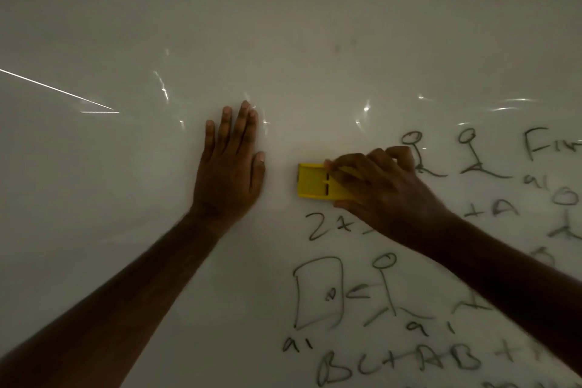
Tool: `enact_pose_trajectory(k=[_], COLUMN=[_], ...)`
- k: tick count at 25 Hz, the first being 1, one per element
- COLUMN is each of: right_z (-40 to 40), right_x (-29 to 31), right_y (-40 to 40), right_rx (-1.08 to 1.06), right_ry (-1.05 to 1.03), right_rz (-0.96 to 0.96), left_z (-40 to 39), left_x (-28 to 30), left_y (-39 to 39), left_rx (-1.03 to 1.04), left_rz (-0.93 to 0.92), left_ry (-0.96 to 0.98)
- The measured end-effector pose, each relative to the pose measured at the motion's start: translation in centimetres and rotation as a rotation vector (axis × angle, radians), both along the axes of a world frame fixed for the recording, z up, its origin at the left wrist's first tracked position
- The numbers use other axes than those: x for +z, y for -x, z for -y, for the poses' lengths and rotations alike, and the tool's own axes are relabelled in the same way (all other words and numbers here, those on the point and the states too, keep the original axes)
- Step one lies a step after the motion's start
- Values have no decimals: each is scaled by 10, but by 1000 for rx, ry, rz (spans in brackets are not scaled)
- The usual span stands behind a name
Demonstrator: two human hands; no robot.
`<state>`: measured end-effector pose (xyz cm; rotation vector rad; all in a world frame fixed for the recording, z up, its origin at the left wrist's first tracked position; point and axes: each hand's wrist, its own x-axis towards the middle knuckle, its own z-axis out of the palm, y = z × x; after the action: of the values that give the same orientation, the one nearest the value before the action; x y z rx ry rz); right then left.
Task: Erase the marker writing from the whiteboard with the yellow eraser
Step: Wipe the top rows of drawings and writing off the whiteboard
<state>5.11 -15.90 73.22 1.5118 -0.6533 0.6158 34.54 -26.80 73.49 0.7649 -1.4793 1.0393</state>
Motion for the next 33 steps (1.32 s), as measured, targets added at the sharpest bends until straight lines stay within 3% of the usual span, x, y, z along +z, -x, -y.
enact_pose_trajectory(k=[5,9,13,18,22,26,29,33], right_z=[-21,-10,-2,-25,-31,-12,-8,-24], right_x=[47,95,63,0,44,101,87,26], right_y=[68,59,38,85,121,108,97,115], right_rx=[-98,-32,-17,-34,-81,-34,-13,-17], right_ry=[11,30,8,-9,79,77,70,23], right_rz=[140,316,228,97,217,336,316,171], left_z=[-2,-5,-6,-4,-5,-9,-14,-15], left_x=[4,24,34,35,40,60,73,70], left_y=[9,30,44,44,50,77,103,113], left_rx=[22,23,31,28,47,99,79,45], left_rz=[27,38,22,63,84,166,161,121], left_ry=[-16,-10,4,16,25,72,56,27])
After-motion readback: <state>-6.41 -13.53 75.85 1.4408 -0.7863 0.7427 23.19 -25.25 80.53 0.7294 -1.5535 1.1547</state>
